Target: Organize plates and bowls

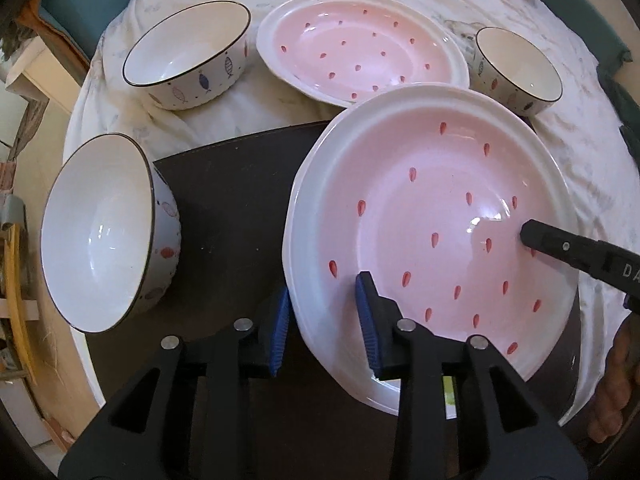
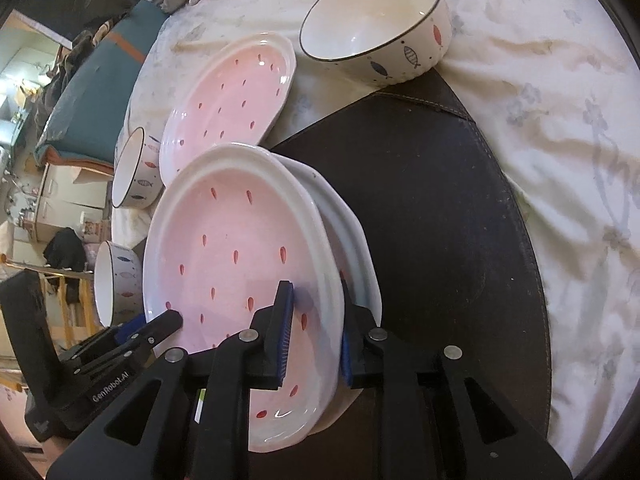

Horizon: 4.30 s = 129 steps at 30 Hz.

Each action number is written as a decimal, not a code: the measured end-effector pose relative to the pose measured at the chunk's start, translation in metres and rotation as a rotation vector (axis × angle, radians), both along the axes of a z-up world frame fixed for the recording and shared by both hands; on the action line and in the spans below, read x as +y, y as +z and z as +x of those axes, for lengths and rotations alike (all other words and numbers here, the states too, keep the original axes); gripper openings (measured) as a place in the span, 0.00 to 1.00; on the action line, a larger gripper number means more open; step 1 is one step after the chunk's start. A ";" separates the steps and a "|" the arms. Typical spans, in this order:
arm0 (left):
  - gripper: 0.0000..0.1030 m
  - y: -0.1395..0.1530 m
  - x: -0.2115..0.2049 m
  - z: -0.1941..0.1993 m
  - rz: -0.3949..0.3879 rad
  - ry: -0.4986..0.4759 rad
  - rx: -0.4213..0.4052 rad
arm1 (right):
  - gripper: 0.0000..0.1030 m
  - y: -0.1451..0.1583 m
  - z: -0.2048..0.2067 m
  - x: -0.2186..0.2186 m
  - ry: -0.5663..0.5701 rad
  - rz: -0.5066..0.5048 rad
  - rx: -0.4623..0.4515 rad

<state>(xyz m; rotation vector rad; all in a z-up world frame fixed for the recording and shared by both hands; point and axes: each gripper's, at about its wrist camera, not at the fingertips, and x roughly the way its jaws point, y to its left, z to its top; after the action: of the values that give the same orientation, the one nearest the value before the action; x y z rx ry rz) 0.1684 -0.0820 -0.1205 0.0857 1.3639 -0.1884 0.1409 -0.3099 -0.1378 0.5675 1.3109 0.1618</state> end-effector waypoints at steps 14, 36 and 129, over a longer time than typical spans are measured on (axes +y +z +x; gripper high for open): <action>0.34 -0.009 -0.009 0.002 -0.014 0.012 0.028 | 0.23 0.003 -0.012 -0.020 -0.052 0.098 0.081; 0.33 -0.004 -0.007 -0.001 0.009 0.022 0.020 | 0.64 0.017 -0.002 -0.032 -0.068 -0.046 0.022; 0.88 0.068 0.072 -0.105 -0.114 0.275 -0.081 | 0.58 0.072 -0.106 0.054 0.100 -0.183 -0.032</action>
<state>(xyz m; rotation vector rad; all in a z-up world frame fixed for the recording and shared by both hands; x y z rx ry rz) 0.0632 -0.0097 -0.0529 -0.1868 1.2667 -0.0306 0.0348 -0.2562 -0.0659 0.3433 1.3082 0.1310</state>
